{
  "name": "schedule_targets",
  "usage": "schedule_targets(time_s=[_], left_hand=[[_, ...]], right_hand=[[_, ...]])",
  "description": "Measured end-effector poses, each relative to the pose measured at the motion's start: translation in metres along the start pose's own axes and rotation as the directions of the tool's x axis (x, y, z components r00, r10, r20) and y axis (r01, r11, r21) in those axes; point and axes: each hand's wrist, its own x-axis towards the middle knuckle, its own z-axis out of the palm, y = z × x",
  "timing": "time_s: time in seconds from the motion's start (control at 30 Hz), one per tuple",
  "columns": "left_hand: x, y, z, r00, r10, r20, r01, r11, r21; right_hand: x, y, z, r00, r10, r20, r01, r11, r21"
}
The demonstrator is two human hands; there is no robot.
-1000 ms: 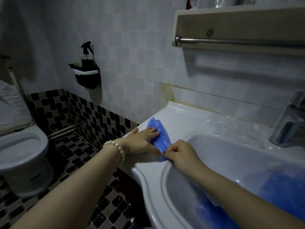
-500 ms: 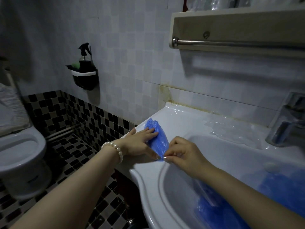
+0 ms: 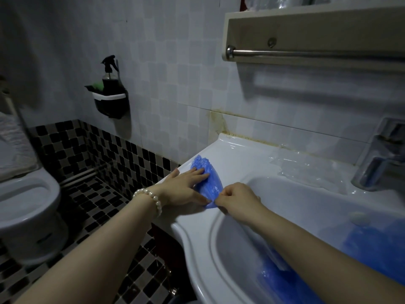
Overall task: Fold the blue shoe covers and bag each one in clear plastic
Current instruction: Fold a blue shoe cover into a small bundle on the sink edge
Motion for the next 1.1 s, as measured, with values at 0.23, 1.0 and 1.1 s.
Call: schedule_targets(time_s=[0.23, 1.0, 1.1], left_hand=[[-0.004, 0.004, -0.002, 1.0, -0.003, 0.01, 0.004, 0.999, -0.041], [0.0, 0.003, -0.002, 1.0, -0.008, 0.001, 0.008, 1.0, -0.017], [0.0, 0.003, -0.001, 1.0, -0.014, -0.003, 0.013, 1.0, -0.005]], right_hand=[[0.001, -0.002, -0.005, 1.0, 0.021, -0.02, -0.021, 1.0, -0.021], [0.016, -0.007, 0.008, 0.99, -0.128, -0.059, 0.098, 0.927, -0.363], [0.012, 0.005, 0.008, 0.963, -0.243, -0.118, 0.234, 0.968, -0.088]])
